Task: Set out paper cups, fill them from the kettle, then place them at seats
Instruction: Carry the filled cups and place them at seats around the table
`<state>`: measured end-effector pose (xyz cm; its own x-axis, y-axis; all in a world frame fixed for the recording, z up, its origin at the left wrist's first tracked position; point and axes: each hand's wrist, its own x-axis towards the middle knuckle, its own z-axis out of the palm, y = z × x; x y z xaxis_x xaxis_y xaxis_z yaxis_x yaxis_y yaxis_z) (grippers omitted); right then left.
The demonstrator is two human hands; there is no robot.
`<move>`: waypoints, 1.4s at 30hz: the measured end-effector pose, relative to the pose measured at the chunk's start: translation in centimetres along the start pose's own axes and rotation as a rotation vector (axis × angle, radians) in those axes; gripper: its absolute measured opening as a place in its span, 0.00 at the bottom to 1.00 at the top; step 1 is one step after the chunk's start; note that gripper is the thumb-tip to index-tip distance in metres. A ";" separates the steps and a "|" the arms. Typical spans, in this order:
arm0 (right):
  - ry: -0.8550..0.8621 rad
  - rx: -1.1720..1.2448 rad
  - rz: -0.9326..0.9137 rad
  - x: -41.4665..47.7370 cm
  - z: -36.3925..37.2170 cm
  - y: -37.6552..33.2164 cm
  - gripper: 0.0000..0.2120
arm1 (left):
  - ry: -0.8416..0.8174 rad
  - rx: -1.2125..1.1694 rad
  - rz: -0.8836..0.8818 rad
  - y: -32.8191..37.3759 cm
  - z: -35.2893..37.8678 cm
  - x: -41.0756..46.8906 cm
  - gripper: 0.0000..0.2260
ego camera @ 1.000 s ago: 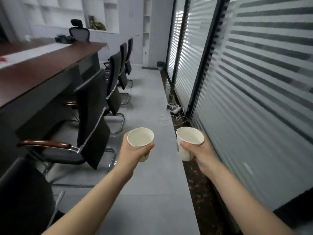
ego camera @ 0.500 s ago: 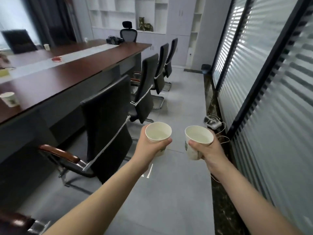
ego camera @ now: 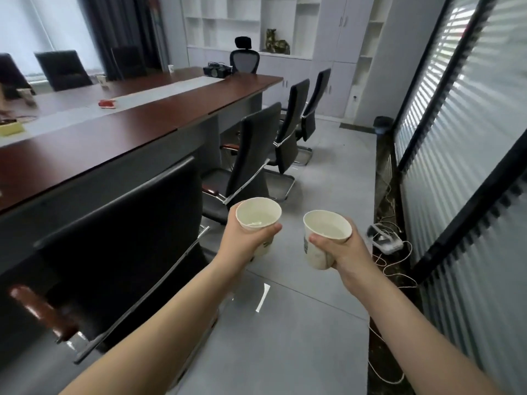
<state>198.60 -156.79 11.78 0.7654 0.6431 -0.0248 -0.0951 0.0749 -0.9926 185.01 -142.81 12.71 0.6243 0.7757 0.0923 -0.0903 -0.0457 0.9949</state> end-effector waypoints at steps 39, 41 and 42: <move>-0.841 -0.067 0.049 57.6 10.4 -6.9 0.32 | 0.743 -0.065 0.038 -0.7 4.4 45.9 0.33; -0.888 -0.067 0.043 57.9 12.4 -7.2 0.32 | 0.790 -0.060 0.043 -0.2 3.4 46.3 0.33; -0.912 -0.070 0.047 58.0 13.4 -7.4 0.34 | 0.819 -0.061 0.042 -0.1 2.7 46.5 0.33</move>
<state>235.15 -109.83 19.24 -0.0403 0.9992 0.0085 -0.0521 0.0064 -0.9986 216.11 -108.44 16.96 -0.1429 0.9886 0.0464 -0.1578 -0.0690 0.9851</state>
